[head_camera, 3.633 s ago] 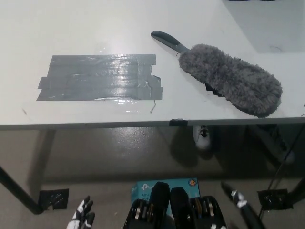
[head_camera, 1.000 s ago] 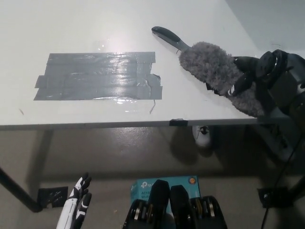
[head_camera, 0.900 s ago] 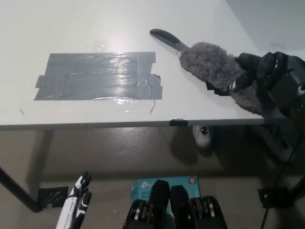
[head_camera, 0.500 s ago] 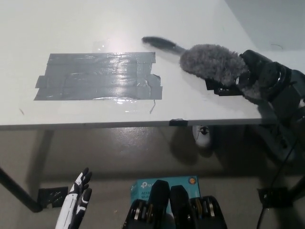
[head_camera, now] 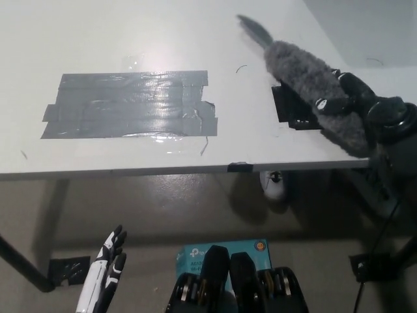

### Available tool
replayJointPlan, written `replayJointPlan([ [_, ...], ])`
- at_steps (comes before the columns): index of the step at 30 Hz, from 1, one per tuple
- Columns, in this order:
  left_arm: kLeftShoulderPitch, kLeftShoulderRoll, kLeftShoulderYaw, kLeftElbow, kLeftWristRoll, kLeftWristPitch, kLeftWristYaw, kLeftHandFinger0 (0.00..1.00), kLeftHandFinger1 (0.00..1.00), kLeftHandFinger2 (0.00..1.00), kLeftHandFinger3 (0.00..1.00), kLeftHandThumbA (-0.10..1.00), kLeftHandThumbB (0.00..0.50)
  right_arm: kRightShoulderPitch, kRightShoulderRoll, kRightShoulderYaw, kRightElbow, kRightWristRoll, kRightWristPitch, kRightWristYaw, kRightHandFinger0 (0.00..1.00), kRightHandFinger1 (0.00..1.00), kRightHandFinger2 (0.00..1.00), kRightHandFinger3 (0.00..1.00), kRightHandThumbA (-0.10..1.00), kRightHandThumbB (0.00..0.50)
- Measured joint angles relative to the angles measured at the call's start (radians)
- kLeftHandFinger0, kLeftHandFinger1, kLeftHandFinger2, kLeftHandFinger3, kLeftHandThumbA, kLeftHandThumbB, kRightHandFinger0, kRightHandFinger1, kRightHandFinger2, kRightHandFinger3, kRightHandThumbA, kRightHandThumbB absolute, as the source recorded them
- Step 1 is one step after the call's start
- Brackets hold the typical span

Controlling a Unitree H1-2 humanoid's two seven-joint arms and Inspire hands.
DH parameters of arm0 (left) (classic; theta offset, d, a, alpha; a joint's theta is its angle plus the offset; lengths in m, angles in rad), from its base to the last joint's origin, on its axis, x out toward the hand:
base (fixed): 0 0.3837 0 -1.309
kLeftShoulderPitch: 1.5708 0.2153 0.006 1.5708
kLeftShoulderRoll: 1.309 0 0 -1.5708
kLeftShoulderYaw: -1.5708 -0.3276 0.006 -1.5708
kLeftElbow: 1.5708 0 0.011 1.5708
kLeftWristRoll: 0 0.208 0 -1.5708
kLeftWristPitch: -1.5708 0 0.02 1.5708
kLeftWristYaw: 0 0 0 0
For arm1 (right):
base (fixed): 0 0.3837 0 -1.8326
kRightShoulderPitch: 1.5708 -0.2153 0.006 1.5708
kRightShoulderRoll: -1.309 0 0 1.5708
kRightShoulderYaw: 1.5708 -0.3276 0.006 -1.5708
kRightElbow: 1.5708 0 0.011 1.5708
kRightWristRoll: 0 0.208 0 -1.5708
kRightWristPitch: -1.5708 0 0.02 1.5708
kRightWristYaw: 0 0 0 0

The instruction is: A grey duster is kept infront of the robot in the middle of the table and the robot extends its right arm to grab the duster, picks it up and hands it to a person

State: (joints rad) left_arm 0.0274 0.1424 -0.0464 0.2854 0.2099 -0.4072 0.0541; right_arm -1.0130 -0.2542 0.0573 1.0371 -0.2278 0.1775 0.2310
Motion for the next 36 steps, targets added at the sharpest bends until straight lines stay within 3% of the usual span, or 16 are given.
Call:
replayJointPlan([
  [3, -0.006, -0.001, 0.000, 0.004, 0.000, 0.000, 0.000, 1.00, 1.00, 1.00, 1.00, 0.94, 0.325, 0.047, 0.027, -0.040, -0.093, 0.038, 0.050, 0.024, 0.00, 0.41, 0.83, 0.99, -0.10, 0.180],
  [13, -0.014, -0.001, 0.000, 0.007, 0.000, 0.000, 0.000, 1.00, 1.00, 1.00, 1.00, 0.96, 0.338, 0.168, 0.111, -0.086, -0.317, 0.217, 0.163, 0.069, 0.00, 0.42, 0.90, 1.00, -0.10, 0.189],
  [18, -0.014, -0.001, -0.001, 0.007, 0.000, 0.001, 0.000, 1.00, 1.00, 1.00, 1.00, 0.96, 0.339, 0.231, 0.111, -0.077, -0.395, 0.315, 0.188, 0.062, 0.00, 0.37, 0.83, 0.97, -0.10, 0.186],
  [20, -0.014, -0.001, -0.001, 0.008, 0.000, 0.001, 0.000, 1.00, 1.00, 1.00, 1.00, 0.96, 0.340, 0.258, 0.111, -0.072, -0.428, 0.353, 0.195, 0.056, 0.00, 0.36, 0.83, 0.95, -0.10, 0.172],
  [22, -0.014, -0.001, -0.001, 0.008, 0.000, 0.001, 0.000, 1.00, 1.00, 1.00, 1.00, 0.96, 0.339, 0.275, 0.110, -0.069, -0.452, 0.381, 0.200, 0.052, 0.00, 0.35, 0.82, 1.00, -0.10, 0.136],
  [31, -0.015, -0.001, -0.001, 0.008, 0.000, 0.003, 0.000, 1.00, 1.00, 1.00, 1.00, 0.95, 0.330, 0.366, 0.120, -0.047, -0.571, 0.530, 0.218, 0.020, 0.00, 0.45, 0.87, 1.00, -0.10, 0.105],
  [36, -0.016, -0.001, -0.001, 0.008, 0.000, 0.007, 0.000, 1.00, 1.00, 1.00, 1.00, 0.91, 0.324, 0.420, 0.128, -0.024, -0.646, 0.626, 0.234, -0.014, 0.00, 0.44, 0.86, 1.00, -0.10, 0.103],
])
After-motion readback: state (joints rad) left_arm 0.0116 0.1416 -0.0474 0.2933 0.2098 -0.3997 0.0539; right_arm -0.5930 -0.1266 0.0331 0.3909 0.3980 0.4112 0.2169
